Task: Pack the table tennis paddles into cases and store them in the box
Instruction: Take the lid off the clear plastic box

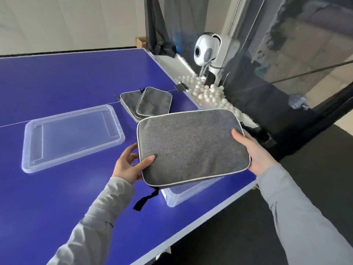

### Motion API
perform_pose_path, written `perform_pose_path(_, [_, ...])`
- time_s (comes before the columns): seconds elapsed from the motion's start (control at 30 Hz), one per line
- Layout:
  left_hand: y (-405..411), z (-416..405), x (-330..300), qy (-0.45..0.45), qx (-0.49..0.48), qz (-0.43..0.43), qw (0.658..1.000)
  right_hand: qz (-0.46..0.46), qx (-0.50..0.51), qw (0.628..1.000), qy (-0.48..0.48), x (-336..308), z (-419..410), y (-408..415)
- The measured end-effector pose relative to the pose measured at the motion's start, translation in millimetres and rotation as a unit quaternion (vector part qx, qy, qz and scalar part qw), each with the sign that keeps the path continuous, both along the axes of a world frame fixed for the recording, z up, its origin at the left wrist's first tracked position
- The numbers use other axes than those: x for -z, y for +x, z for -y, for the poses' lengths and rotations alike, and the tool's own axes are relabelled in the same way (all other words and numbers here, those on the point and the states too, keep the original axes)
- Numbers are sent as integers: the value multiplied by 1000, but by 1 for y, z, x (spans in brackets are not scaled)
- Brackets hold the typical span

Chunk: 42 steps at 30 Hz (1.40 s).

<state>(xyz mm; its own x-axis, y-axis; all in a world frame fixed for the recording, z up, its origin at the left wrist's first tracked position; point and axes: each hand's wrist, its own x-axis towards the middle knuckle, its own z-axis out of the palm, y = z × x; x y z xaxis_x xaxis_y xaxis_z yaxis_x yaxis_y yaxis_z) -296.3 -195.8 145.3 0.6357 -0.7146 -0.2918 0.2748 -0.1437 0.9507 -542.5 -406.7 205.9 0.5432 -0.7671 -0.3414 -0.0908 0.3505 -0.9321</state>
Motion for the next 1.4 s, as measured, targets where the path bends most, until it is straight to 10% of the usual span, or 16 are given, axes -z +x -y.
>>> perform_pose_path(0.7, [-49, 134, 60, 200, -144, 10, 969, -189, -78, 975, -88, 92, 164, 43])
perform_pose_path(1.4, [-63, 150, 132, 461, -131, -6, 878, -440, -307, 831, -145, 180, 169, 67])
